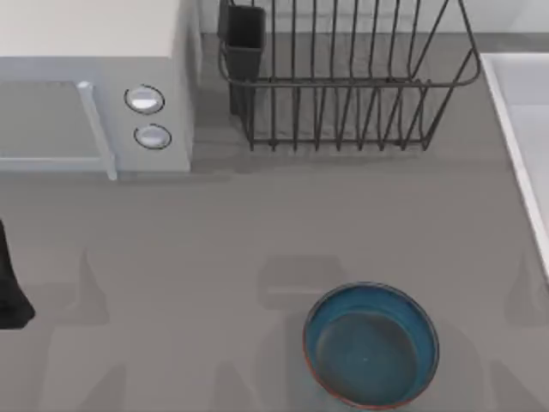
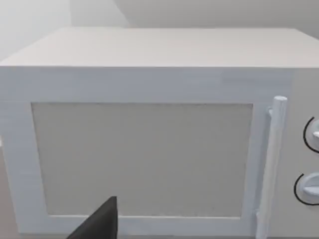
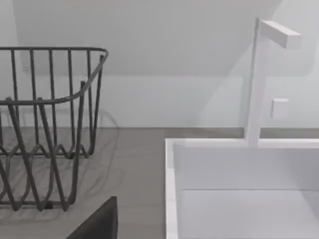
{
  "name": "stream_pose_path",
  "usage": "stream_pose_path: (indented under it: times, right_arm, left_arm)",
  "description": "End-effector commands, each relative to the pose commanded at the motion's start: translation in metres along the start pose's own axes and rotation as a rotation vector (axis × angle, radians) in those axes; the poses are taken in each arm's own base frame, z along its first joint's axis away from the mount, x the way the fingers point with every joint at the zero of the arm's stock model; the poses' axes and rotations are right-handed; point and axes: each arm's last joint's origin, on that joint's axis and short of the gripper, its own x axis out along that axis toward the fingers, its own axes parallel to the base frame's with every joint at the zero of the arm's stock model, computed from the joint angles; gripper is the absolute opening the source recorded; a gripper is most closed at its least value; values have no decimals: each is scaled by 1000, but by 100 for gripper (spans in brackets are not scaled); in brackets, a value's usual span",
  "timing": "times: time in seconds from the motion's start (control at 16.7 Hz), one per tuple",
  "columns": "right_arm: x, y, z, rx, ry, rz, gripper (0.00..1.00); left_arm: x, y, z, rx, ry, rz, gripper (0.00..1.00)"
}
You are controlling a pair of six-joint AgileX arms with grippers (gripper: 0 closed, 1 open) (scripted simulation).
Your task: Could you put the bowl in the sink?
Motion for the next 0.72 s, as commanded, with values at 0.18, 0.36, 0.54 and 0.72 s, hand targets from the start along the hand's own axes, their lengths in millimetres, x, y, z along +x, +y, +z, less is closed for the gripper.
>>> stream_pose_path:
  times: [0.18, 0.36, 0.54, 0.72]
  right_arm:
    - [0, 1, 2, 6, 11, 8, 100]
    - [1, 6, 17, 53, 103, 59, 100]
    - [9, 17, 41, 120, 293, 125, 100]
    - [28, 34, 62, 171, 577, 172, 100]
  left_arm:
    - [0, 0, 0, 0, 0, 0, 100]
    - [0, 0, 0, 0, 0, 0, 100]
    - [0, 0, 0, 0, 0, 0, 100]
    - [0, 0, 0, 0, 0, 0, 100]
